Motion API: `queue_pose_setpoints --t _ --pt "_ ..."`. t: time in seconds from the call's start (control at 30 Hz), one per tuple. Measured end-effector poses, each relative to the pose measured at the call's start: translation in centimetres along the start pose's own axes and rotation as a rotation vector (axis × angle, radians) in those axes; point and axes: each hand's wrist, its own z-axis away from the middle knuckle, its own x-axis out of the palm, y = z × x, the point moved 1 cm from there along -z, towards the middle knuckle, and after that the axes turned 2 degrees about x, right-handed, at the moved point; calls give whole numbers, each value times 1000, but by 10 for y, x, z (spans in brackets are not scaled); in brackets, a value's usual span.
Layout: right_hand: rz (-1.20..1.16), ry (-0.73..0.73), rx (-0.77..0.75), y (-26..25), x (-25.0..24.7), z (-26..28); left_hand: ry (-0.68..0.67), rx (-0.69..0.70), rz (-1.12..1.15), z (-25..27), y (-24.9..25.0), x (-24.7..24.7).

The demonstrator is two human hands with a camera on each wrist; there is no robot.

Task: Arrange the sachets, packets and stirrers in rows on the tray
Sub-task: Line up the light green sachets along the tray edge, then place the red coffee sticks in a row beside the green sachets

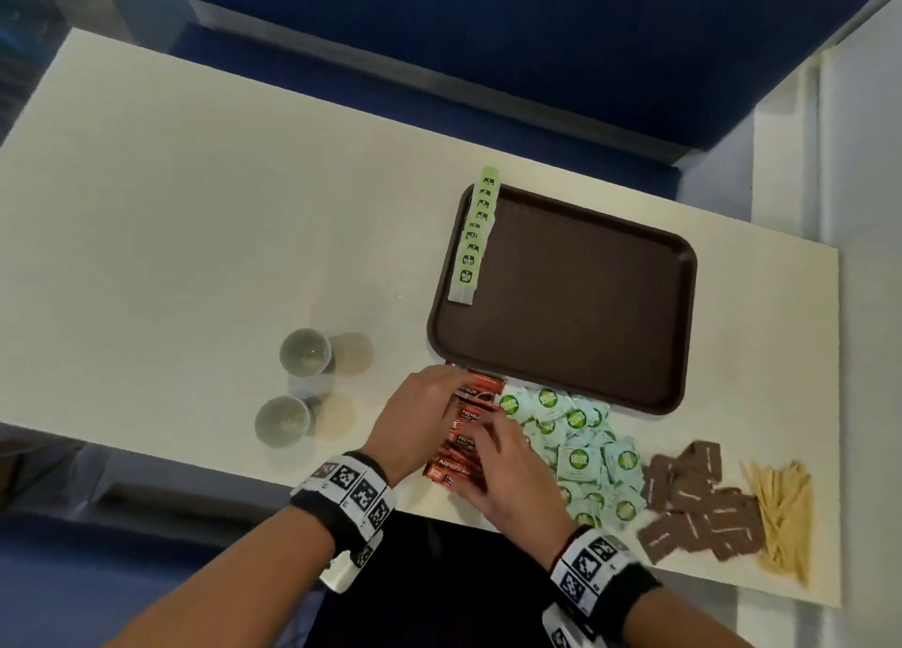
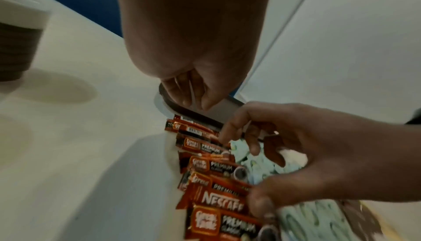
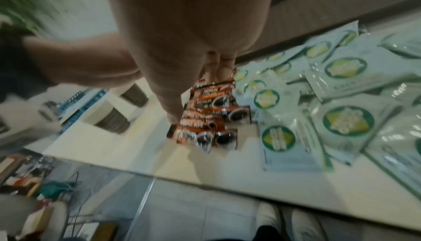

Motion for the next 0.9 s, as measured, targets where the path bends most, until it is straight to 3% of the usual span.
queue_pose_setpoints --t 0.1,0.27,0.47,0.9 --pt "85 8 28 -2 16 9 -50 177 -184 -6 -9 16" --pt "170 62 47 -9 19 2 -72 327 -400 -8 -15 33" --pt "272 1 36 -15 34 -8 -108 282 -450 -9 -23 34" --pt "372 82 -59 -11 37 -17 -4 136 -366 -8 -37 35"
